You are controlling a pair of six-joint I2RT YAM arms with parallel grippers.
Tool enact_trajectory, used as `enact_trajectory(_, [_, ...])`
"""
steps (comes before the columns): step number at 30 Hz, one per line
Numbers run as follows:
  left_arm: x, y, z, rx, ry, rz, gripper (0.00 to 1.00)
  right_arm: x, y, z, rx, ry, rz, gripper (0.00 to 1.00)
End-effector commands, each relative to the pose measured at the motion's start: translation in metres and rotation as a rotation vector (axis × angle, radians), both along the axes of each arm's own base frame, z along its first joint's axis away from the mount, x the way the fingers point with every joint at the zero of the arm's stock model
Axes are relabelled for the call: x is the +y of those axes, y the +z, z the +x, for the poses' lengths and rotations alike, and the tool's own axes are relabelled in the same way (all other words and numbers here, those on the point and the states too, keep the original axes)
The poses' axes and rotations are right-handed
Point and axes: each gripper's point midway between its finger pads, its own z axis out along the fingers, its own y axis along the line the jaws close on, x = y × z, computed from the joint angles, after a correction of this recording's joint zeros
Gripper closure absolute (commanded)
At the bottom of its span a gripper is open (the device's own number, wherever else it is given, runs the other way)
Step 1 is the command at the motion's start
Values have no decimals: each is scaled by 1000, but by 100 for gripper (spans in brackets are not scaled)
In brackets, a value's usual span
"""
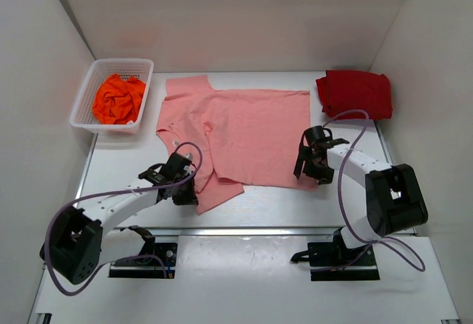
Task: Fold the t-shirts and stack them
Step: Grap the side of the flattened tshirt closest away from the robot with both arms
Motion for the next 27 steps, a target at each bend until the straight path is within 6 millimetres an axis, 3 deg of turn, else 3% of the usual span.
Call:
enact_trajectory(1, [16,3,-13,9,-17,43,100,-18,-9,-41,102,-92,-54,27])
enact_trajectory(6, [17,17,-16,-29,16,-17,100,-22,-16,-60,116,-111,5,23])
enact_trajectory(9, [18,15,-18,-26,22,-36,100,-18,-21,-57,106,-96,42,24])
enact_trajectory(10, [21,11,-21,-18,21,-23,100,-16,-22,-56,110,-92,51,36])
enact_trajectory(12, [20,17,-20,-22,18,-24,100,-11,-21,-55,133,-73,73,99])
enact_trajectory(15, [22,32,-17,-42,16,-28,100,-7,-10,-53,135,-46,74,100])
enact_trajectory(20, [42,57,-22,-44,33,12,100,-27,15,-54,94,-97,91,100])
enact_trajectory(22, [47,61,-30,-36,21,13,100,-34,19,-65,109,-98,99,100])
enact_trajectory(27, [49,80,-34,-49,50,-13,100,-46,42,-70,116,-102,86,100])
